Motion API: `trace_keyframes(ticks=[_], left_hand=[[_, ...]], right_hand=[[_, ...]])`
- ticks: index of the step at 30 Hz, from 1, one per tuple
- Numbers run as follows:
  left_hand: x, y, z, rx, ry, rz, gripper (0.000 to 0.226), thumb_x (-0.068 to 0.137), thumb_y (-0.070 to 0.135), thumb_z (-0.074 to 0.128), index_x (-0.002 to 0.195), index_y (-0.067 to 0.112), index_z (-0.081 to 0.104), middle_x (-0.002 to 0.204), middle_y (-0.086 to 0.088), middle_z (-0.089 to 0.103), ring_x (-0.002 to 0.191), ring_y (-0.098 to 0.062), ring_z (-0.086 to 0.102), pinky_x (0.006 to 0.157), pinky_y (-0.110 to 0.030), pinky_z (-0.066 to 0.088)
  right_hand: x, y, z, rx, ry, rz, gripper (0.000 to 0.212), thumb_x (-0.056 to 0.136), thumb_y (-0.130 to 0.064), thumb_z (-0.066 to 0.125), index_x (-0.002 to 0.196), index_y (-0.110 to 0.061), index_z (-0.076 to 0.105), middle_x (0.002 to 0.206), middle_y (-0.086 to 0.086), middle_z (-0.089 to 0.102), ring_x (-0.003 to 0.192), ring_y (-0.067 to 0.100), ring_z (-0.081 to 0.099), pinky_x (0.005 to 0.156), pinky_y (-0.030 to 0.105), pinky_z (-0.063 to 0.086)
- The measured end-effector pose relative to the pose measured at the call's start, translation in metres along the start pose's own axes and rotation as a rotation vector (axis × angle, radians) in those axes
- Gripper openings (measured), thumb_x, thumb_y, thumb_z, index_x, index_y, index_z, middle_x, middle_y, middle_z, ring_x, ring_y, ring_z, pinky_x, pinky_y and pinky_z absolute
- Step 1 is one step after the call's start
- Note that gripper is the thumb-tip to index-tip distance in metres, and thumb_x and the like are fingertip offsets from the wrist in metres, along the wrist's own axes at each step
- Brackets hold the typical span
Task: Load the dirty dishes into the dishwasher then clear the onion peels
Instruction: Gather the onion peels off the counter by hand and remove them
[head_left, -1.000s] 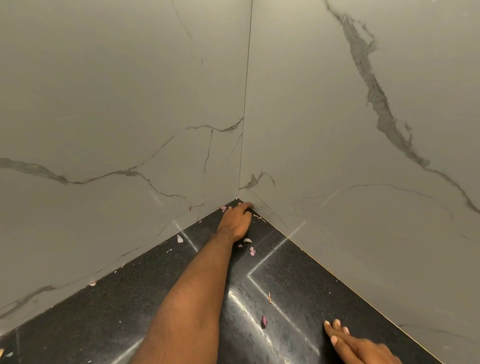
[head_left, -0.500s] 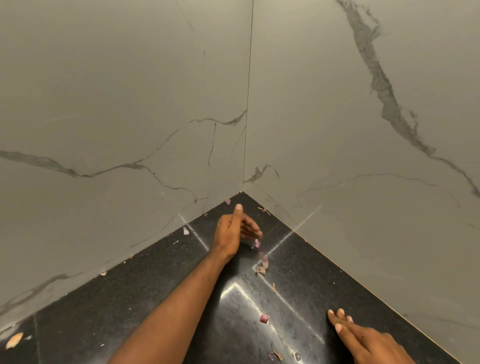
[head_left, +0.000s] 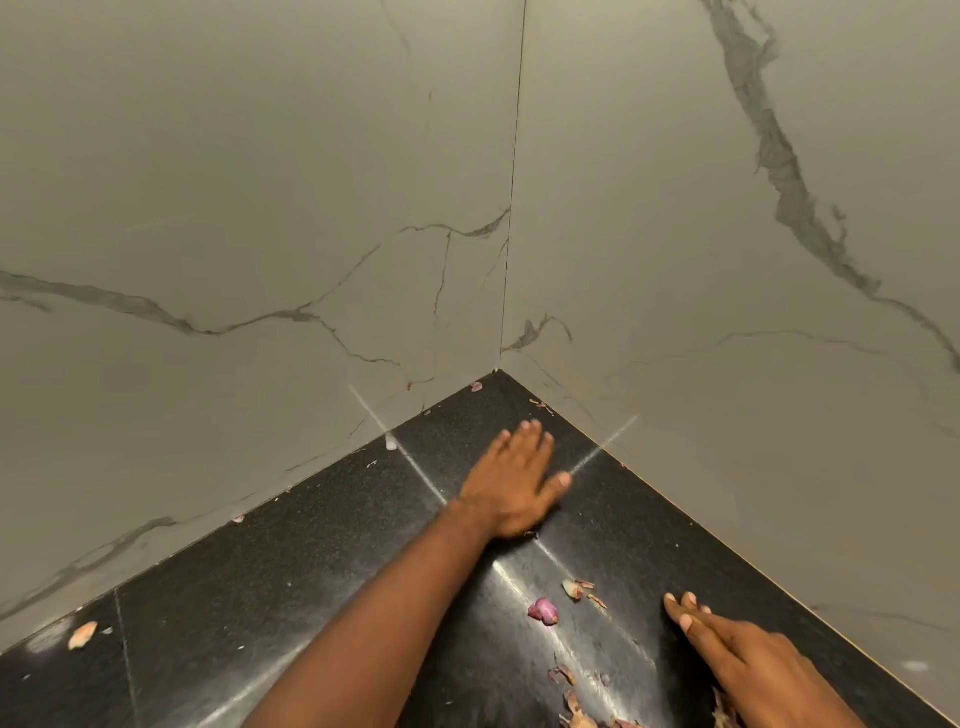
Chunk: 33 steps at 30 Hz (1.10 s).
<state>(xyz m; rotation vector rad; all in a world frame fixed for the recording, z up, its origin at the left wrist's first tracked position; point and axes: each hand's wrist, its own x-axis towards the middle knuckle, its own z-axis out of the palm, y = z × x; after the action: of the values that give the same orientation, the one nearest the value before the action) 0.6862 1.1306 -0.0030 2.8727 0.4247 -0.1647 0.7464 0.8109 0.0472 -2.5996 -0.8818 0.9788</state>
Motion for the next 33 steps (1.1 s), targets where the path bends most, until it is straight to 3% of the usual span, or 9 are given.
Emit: trace_keyframes(ticks=[4,8,12,15,20,25,28,30,33], left_hand=[[-0.093,0.065,0.013,-0.260,-0.116,0.338,0.065,0.109,0.060,0.012,0.162,0.025,0.025,0.172,-0.001,0.003,0.159,-0.010,-0.005,0.128,-0.033,-0.010],[-0.138,0.068,-0.004,-0.847,-0.045,0.301,0.056,0.108,0.057,0.036,0.115,0.018,0.076,0.119,0.003,0.075,0.109,-0.007,0.071,0.100,-0.040,0.056],[-0.087,0.027,-0.016,-0.587,0.378,-0.076,0.049,0.107,0.054,0.039,0.147,0.028,0.053,0.154,-0.001,0.052,0.141,-0.013,0.048,0.119,-0.049,0.041],[-0.051,0.005,-0.009,-0.303,0.174,-0.364,0.087,0.102,0.071,0.025,0.166,0.015,0.005,0.172,-0.015,-0.006,0.160,-0.030,-0.005,0.128,-0.051,-0.001],[-0.055,0.026,0.014,-0.023,0.000,-0.257,0.100,0.095,0.079,0.001,0.161,0.007,-0.015,0.166,-0.018,-0.025,0.156,-0.033,-0.023,0.128,-0.052,-0.008],[-0.122,0.091,0.025,-0.351,-0.135,0.273,0.073,0.106,0.065,0.010,0.161,0.023,0.032,0.171,-0.001,0.006,0.159,-0.009,0.000,0.129,-0.037,-0.004],[-0.149,0.095,0.005,-0.959,-0.303,0.227,0.071,0.111,0.056,0.027,0.111,0.005,0.077,0.128,-0.008,0.073,0.123,-0.015,0.067,0.118,-0.039,0.042],[-0.141,0.084,-0.010,-1.076,-0.091,0.086,0.060,0.110,0.050,0.041,0.097,0.003,0.077,0.099,-0.005,0.079,0.093,-0.017,0.077,0.094,-0.047,0.059],[-0.102,0.054,-0.025,-0.770,0.282,-0.055,0.026,0.106,0.037,0.055,0.121,0.022,0.072,0.117,0.003,0.073,0.104,-0.002,0.067,0.103,-0.040,0.054]], right_hand=[[-0.008,-0.002,0.004,-0.012,0.074,-0.021,0.043,0.107,-0.060,0.024,0.150,-0.061,0.032,0.161,-0.033,0.022,0.153,0.003,0.024,0.125,0.039,0.025],[-0.016,-0.004,0.013,-0.063,0.113,-0.046,0.045,0.110,-0.051,0.026,0.155,-0.052,0.029,0.164,-0.026,0.021,0.152,0.004,0.028,0.122,0.037,0.030],[-0.019,-0.009,0.020,-0.103,0.100,-0.039,0.050,0.113,-0.043,0.026,0.162,-0.041,0.020,0.168,-0.020,0.008,0.156,0.006,0.017,0.125,0.036,0.021],[-0.017,-0.008,0.023,-0.090,0.096,-0.065,0.053,0.113,-0.040,0.027,0.164,-0.034,0.016,0.170,-0.013,0.007,0.157,0.007,0.011,0.127,0.033,0.014],[-0.013,-0.005,0.028,-0.089,0.086,-0.052,0.054,0.113,-0.038,0.027,0.165,-0.029,0.014,0.171,-0.010,0.004,0.157,0.008,0.009,0.129,0.032,0.009],[-0.012,-0.006,0.027,-0.113,0.088,-0.053,0.054,0.113,-0.038,0.027,0.165,-0.030,0.013,0.171,-0.009,0.003,0.158,0.009,0.007,0.130,0.035,0.009],[-0.011,-0.007,0.028,-0.127,0.081,-0.051,0.055,0.113,-0.037,0.026,0.165,-0.028,0.010,0.172,-0.006,0.001,0.158,0.011,0.006,0.130,0.036,0.009],[-0.014,-0.009,0.030,-0.146,0.081,-0.050,0.056,0.114,-0.034,0.026,0.166,-0.025,0.007,0.172,-0.004,-0.001,0.159,0.012,0.004,0.129,0.036,0.007],[-0.018,-0.014,0.033,-0.157,0.085,-0.042,0.059,0.114,-0.028,0.027,0.166,-0.023,0.001,0.172,-0.002,-0.006,0.159,0.015,-0.001,0.127,0.035,0.004]])
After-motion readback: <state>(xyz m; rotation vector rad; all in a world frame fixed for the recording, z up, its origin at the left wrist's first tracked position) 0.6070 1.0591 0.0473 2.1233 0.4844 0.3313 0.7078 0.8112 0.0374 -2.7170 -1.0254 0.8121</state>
